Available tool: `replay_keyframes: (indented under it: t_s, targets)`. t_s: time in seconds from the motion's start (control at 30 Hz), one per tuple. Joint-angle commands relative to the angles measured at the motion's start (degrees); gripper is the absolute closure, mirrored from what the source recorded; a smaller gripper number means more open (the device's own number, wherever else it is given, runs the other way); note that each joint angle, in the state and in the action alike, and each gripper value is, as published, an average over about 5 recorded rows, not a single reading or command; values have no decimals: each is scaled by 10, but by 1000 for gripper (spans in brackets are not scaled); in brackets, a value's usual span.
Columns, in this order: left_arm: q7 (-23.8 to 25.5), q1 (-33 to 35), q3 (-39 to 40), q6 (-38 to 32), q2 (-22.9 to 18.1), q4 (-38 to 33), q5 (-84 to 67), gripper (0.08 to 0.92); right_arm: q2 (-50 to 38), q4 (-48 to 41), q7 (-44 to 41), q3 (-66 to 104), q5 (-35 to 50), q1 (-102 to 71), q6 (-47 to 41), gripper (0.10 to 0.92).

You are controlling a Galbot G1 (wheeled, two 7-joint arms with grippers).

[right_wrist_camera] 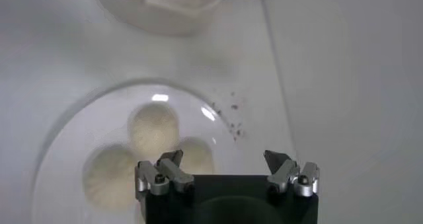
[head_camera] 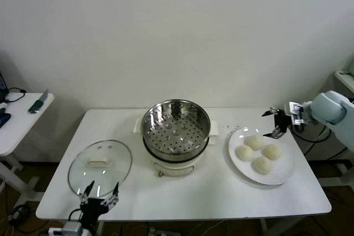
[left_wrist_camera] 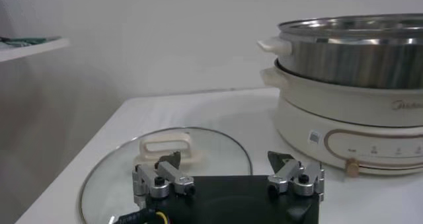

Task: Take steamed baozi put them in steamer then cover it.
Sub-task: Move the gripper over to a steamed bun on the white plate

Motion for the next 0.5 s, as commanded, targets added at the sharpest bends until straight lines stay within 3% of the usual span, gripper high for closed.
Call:
replay_keyframes:
  t_s: [0.03,0.23,0.5]
  targets:
    - [-1,7,-1,-4,-10,0,4,177,96,-161,-127,-220,-34,181,54,203]
    - [-1,12,0,-6,-20,0,5,177,188,-242,-124,-160,-37,111,51,203]
    - [-2,12,-1,-5,-26,6,7,177,243,-320,-120,-115,-83,41,66,203]
